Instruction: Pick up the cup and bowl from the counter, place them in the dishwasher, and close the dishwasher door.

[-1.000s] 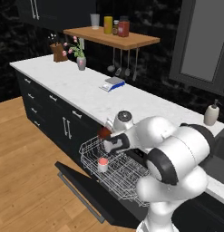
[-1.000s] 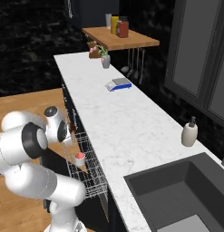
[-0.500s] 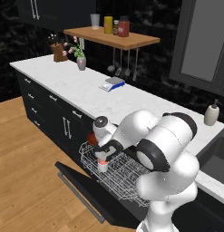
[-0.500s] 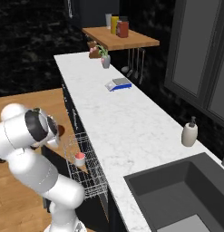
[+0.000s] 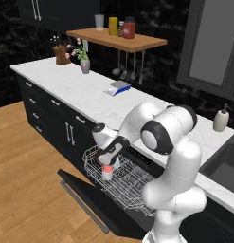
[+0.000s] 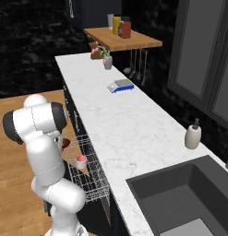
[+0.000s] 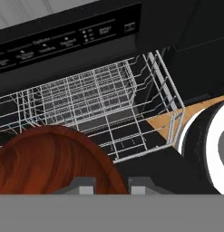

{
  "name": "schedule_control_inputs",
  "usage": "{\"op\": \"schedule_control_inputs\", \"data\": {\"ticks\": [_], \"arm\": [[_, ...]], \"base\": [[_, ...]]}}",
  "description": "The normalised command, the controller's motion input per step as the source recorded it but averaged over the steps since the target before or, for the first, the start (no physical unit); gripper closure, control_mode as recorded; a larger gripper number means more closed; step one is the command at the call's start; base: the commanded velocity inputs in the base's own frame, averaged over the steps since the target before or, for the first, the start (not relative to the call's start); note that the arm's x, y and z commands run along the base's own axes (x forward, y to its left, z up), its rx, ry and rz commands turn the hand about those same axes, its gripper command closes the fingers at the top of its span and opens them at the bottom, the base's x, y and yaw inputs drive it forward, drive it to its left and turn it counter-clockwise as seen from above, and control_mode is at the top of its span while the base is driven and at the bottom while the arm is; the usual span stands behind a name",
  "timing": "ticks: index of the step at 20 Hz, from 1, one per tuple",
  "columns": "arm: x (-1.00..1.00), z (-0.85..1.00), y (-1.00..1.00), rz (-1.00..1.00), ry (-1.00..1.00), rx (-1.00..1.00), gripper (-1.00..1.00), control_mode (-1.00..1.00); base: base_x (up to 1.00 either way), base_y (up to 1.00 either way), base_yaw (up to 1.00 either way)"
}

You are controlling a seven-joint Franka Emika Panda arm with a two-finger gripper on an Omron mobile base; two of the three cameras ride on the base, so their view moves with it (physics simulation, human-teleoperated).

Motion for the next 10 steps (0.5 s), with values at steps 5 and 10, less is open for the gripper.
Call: {"op": "schedule_control_inputs", "data": {"ticks": [5,10], "arm": [[-0.2,-0.26,-0.24,-0.14,0.13,0.0,1.0,-1.0],[-0.48,-0.53,-0.22,-0.18,-0.05,-0.03,1.0,-1.0]], "base": [[0.0,0.0,0.0],[0.0,0.0,0.0]]}}
